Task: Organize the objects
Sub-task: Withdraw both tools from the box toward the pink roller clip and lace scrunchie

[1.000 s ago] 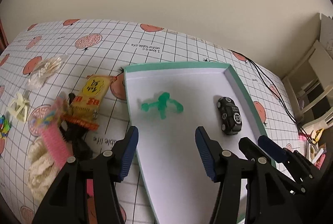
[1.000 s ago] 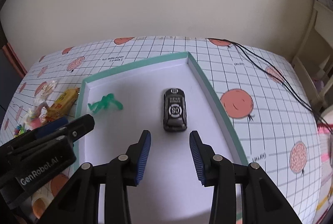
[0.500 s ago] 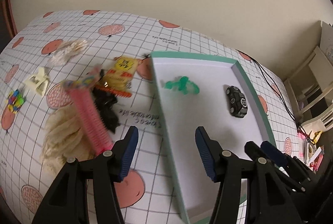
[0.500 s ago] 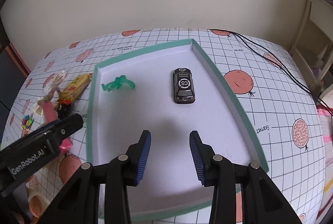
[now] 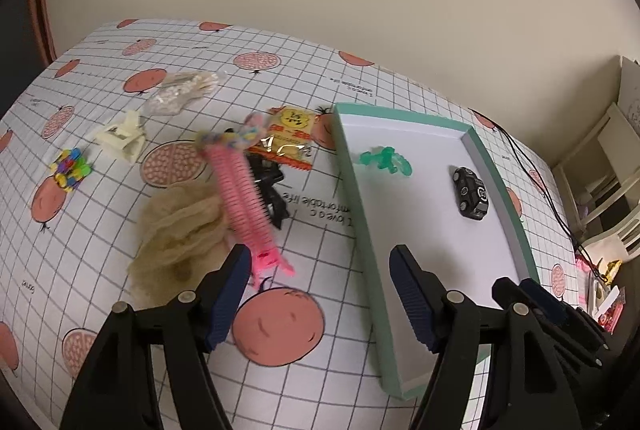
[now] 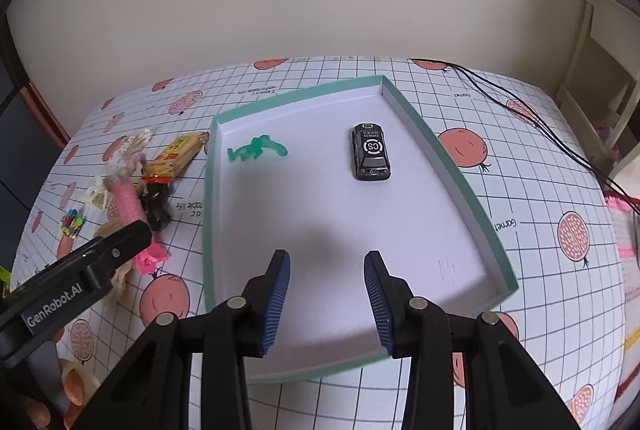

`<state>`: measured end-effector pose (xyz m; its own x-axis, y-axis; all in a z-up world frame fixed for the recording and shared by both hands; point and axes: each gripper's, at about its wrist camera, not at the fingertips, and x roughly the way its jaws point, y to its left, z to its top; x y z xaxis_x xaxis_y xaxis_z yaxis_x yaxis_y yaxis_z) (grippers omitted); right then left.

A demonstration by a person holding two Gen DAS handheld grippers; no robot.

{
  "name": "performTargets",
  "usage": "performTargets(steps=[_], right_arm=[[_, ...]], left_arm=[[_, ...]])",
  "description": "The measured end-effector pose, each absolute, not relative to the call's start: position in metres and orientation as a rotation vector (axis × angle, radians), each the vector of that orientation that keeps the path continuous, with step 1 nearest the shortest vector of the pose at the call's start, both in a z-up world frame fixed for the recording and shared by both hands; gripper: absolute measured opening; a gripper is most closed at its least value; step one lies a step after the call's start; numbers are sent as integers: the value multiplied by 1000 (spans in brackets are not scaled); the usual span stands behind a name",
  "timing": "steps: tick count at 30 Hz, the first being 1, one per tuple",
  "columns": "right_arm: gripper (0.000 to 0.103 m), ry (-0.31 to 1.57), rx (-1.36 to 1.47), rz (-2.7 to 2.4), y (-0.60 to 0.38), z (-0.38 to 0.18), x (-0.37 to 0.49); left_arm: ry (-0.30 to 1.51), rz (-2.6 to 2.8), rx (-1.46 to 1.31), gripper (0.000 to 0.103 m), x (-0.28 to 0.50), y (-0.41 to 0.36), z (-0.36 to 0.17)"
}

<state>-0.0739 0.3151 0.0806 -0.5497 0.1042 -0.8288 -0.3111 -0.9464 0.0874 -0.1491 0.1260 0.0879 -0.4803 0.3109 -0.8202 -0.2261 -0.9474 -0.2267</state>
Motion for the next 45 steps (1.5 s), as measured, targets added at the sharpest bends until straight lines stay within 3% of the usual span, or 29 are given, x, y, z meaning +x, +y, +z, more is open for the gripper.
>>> performTargets(steps=[2, 8, 13, 16, 22, 24, 29, 45], right_arm=[[42, 327, -1344, 2554, 313, 82, -71], [42, 339, -1332, 2565, 312, 84, -65], [56, 356, -1329, 2569, 312, 81, -64], [65, 371, -1321, 2575, 312, 80, -65], [81, 390, -1319, 2587, 309, 77, -67], [92, 380, -1310, 2595, 307, 78, -68], [103, 357, -1304, 2607, 303, 77, -69], [103, 391, -1314, 2643, 276, 74, -86]], left_arm=[[-144, 2463, -1396, 89, -147, 120, 88], [-162, 2483, -1397, 92, -141, 106, 89], [-169, 2510, -1393, 95, -141, 96, 90], [-173, 2530, -1389, 103, -143, 91, 91], [-171, 2560, -1392, 103, -146, 84, 90], [-165, 2561, -1393, 103, -146, 82, 90], [-183, 2574, -1398, 103, -147, 77, 90], [-293, 2611, -1420, 103, -158, 37, 88]])
